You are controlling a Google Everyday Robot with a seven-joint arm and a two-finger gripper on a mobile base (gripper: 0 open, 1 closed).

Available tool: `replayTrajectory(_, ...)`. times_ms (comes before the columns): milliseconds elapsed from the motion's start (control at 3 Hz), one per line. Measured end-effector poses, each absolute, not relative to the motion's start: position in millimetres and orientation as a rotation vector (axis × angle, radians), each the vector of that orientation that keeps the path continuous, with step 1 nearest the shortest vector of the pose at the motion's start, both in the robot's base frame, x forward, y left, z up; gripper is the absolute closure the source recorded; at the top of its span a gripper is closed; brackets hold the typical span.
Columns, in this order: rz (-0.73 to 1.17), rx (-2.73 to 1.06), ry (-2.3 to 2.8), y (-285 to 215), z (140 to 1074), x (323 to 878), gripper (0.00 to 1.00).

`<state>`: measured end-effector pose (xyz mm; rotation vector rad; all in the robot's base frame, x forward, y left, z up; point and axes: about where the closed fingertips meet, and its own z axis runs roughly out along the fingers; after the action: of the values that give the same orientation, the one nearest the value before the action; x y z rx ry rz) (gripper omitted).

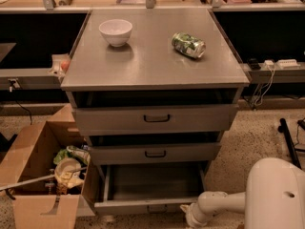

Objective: Close bottom drawer

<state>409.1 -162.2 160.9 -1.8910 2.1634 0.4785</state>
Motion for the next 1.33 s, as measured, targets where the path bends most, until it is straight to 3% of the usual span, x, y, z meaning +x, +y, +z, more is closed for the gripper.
replayTrajectory(333, 0.499, -1.884, 2.142, -164, 159, 411, 0.18)
replayTrajectory(1333, 0.326, -1.896, 1.923, -174, 165, 480, 0.87)
